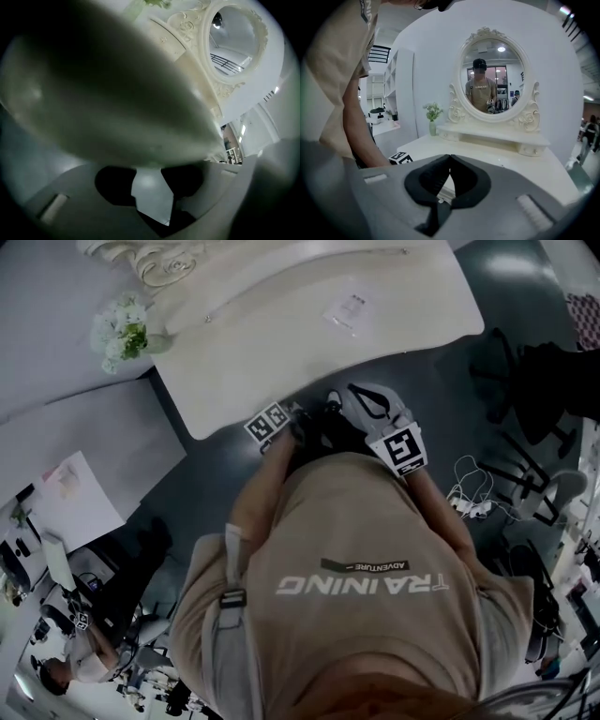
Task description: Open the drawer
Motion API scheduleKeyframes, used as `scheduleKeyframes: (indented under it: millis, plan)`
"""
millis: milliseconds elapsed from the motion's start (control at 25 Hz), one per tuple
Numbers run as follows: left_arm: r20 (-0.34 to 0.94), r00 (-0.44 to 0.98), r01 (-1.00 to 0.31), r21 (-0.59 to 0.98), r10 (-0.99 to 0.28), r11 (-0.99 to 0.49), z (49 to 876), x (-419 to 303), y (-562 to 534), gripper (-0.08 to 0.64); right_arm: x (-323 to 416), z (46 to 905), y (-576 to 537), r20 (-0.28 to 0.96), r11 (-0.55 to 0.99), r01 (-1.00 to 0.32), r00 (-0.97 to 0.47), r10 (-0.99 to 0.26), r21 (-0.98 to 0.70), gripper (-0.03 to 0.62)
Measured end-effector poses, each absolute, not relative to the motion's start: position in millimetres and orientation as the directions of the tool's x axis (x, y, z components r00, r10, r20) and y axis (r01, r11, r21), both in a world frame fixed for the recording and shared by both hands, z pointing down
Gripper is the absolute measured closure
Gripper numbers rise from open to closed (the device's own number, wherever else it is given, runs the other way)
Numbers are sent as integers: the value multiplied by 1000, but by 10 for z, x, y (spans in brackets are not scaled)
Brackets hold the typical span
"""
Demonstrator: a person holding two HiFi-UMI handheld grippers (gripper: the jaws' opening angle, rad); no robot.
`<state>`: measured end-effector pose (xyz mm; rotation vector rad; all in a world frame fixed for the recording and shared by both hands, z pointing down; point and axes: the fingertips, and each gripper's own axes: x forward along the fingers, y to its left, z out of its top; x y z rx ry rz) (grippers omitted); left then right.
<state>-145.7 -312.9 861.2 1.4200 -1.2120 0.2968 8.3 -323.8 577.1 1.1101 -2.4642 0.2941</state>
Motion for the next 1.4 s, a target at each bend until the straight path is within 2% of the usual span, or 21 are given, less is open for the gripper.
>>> scheduleKeyframes:
  millis: [160,800,1400]
  plan:
    - [785,385,-790,552,-485,266,8640,-1475,-3126,408,107,5803,-3202,460,650,-759,-588,-666,-30,589]
    - [783,411,-785,564,-466,257,8641,-1372,-2874,419,171,5861,-3086,459,687,-725,-628,-628,-51,589]
    - [819,409,-827,519,-404,216,8614,-1202,-2396,419,59,5979,-2877,390,799,-588,-770,-505,-127,589]
